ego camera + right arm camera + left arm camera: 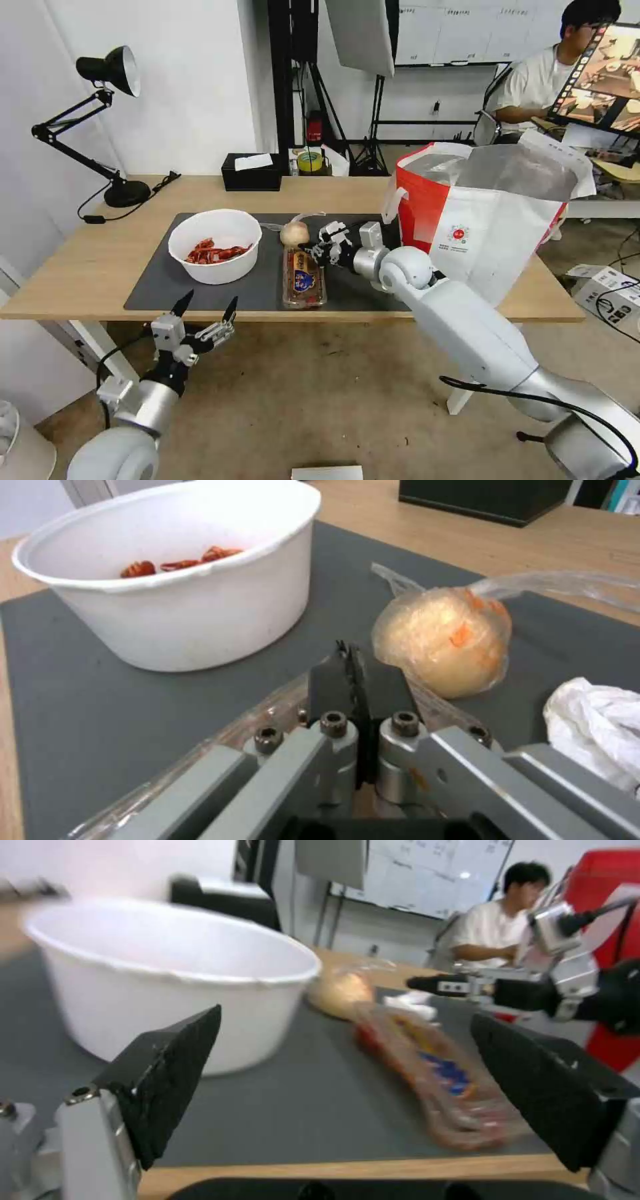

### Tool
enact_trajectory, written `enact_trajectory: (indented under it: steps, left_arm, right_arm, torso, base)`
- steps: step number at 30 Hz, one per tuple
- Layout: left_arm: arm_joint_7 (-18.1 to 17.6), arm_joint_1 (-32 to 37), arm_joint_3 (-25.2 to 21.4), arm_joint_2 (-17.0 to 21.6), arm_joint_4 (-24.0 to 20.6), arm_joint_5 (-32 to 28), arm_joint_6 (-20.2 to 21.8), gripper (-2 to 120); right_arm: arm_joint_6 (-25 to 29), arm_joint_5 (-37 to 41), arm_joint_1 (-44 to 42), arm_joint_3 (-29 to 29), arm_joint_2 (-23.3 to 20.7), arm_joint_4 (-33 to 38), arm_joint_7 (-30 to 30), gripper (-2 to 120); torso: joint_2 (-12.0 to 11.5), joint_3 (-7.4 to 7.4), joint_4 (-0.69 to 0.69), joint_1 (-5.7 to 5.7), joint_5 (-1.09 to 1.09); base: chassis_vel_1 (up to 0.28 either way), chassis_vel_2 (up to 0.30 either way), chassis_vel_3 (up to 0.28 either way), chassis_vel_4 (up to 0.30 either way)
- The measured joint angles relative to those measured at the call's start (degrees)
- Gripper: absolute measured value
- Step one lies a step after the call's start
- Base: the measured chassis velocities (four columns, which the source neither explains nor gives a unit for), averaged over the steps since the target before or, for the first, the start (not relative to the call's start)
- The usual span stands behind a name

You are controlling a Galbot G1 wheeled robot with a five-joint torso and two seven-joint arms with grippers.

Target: Pick up the trash from the table and place it into the takeout bag.

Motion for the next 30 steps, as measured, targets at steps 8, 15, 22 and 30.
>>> enact_trajectory:
  steps: [8,15,22,30]
  left_arm:
    - [-4.78,-7.08,1.68,8.91,-1.46,-31.62,12.28,100]
    - [-6.84,-18.73,2.15,13.19,2.56,-56.06,23.98,100]
    - [-3.87,-25.89,3.77,14.85,9.55,-63.26,32.72,100]
    - [-0.89,-29.55,8.9,14.47,14.54,-60.2,35.85,100]
  right_arm:
    - [0.11,0.32,-1.21,0.83,0.47,0.91,0.72,0]
    - [0.12,0.32,-1.64,1.72,0.32,1.68,1.2,0]
    - [0.21,0.72,-1.09,1.42,0.27,1.32,1.24,0]
    - [0.23,1.52,1.31,-0.89,1.44,-1.48,0.81,0]
  torso:
    - [0.0,0.0,0.01,0.0,0.01]
    - [0.0,0.0,-0.01,0.0,0.01]
    - [0.0,0.0,0.0,0.0,0.01]
    - [0.0,0.0,0.0,0.01,0.0]
  base:
    - [0.0,0.0,0.0,0.0]
    - [0.0,0.0,0.0,0.0]
    - [0.0,0.0,0.0,0.0]
    - [0.0,0.0,0.0,0.0]
